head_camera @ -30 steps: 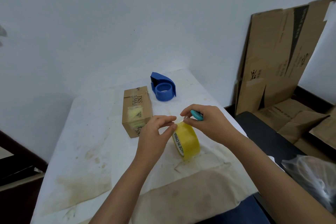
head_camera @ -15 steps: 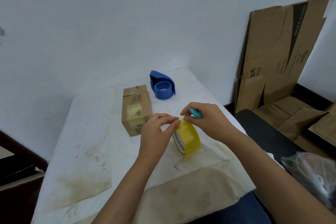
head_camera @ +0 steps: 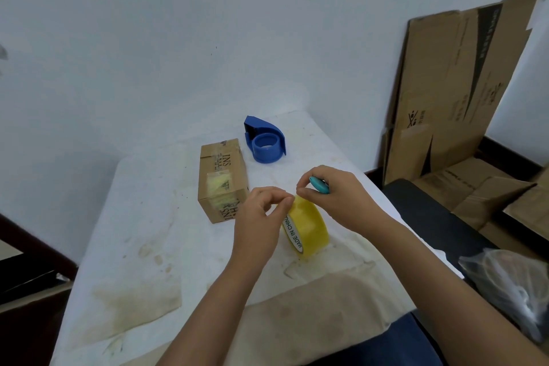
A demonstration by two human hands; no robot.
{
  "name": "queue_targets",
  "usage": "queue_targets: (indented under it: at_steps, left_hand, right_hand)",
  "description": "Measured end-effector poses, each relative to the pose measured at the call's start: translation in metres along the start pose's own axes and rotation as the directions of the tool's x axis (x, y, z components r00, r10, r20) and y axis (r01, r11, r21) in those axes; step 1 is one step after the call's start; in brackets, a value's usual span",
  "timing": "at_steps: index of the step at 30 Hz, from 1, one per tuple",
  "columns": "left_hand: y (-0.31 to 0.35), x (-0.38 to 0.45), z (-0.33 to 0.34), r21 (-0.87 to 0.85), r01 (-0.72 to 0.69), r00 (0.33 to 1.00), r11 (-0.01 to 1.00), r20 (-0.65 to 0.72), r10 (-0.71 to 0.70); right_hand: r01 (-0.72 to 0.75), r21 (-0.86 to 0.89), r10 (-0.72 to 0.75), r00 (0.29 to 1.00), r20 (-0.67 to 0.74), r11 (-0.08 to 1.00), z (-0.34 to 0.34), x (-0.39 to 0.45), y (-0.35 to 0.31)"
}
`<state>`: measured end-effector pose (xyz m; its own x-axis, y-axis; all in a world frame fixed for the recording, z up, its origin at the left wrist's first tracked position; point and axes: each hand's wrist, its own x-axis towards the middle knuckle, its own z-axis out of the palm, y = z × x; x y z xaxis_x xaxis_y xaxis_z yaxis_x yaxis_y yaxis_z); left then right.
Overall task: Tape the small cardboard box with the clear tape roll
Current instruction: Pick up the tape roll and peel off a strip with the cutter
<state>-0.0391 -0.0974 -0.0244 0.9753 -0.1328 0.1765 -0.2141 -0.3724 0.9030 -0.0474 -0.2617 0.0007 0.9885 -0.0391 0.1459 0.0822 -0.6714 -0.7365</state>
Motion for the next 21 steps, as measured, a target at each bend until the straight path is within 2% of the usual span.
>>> queue_targets:
  at_steps: [3,7,10,14,17,21]
  left_hand:
    - [0.004,-0.001,-0.002,-0.146,0.172,0.985,0.974,0.031,-0.169]
    - [0.001,0.001,-0.005,-0.205,0.260,0.965,0.944,0.033,-0.258]
    - [0.003,0.003,-0.005,-0.234,0.314,0.949,0.920,0.041,-0.314]
    - [0.007,0.002,-0.007,-0.410,0.420,0.904,0.810,0.107,-0.415]
    - [0.006,0.000,-0.009,-0.456,0.488,0.870,0.744,0.189,-0.455]
    - [0.004,0.001,-0.014,-0.516,0.511,0.859,0.687,0.273,-0.434]
  right_hand:
    - [-0.077,0.043,0.081,0.991,-0.106,0.996,0.000,-0.001,0.003]
    - [-0.203,0.029,0.203,0.979,0.025,0.979,0.006,-0.005,0.006]
    - [-0.225,0.240,0.208,0.974,0.093,0.944,0.012,-0.011,0.001]
    - [-0.186,0.287,0.177,0.983,0.058,0.940,0.018,-0.016,-0.003]
    - [-0.214,0.357,0.200,0.977,0.075,0.909,0.020,-0.018,-0.006]
    - [-0.199,0.396,0.187,0.980,0.071,0.896,0.021,-0.020,-0.007]
